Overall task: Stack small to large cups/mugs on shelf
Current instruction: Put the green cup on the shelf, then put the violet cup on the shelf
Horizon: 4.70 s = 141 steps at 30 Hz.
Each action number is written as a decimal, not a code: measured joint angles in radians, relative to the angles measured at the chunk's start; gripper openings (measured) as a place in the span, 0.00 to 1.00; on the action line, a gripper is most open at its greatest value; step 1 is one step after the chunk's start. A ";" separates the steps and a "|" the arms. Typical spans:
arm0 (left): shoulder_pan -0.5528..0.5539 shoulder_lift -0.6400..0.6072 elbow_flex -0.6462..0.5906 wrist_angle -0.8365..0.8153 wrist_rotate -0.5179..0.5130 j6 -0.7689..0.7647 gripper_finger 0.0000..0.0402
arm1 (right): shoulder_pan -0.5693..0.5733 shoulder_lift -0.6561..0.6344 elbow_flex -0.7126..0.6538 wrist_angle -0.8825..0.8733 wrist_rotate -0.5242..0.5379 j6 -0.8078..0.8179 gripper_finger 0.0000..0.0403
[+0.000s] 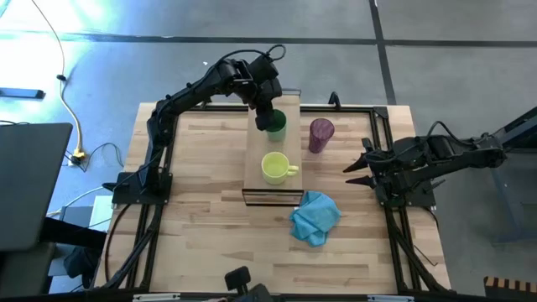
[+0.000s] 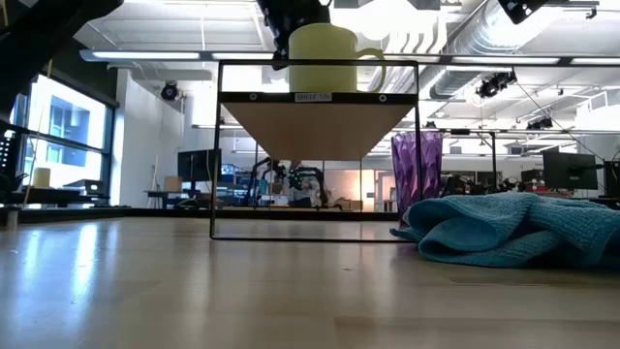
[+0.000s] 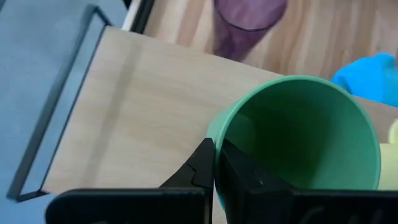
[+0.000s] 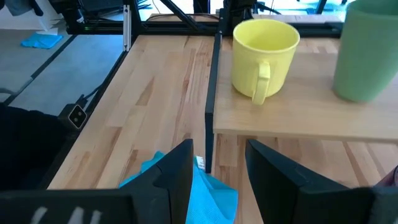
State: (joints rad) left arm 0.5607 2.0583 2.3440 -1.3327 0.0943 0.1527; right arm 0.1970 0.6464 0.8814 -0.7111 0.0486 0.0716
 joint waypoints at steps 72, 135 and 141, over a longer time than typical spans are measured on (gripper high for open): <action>0.015 -0.057 0.012 -0.051 -0.012 -0.027 0.42 | 0.000 0.000 0.000 -0.015 0.000 0.000 0.35; -0.353 -1.066 -1.237 0.647 0.135 -0.113 0.46 | -0.764 0.015 0.000 0.124 -0.192 0.044 0.35; -0.352 -1.068 -1.302 0.658 0.135 -0.168 0.46 | -0.927 0.118 0.028 0.126 -0.328 -0.096 0.35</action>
State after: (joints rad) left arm 0.2089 0.9901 1.0419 -0.6750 0.2294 -0.0155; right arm -0.7302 0.7649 0.9093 -0.5847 -0.2791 -0.0244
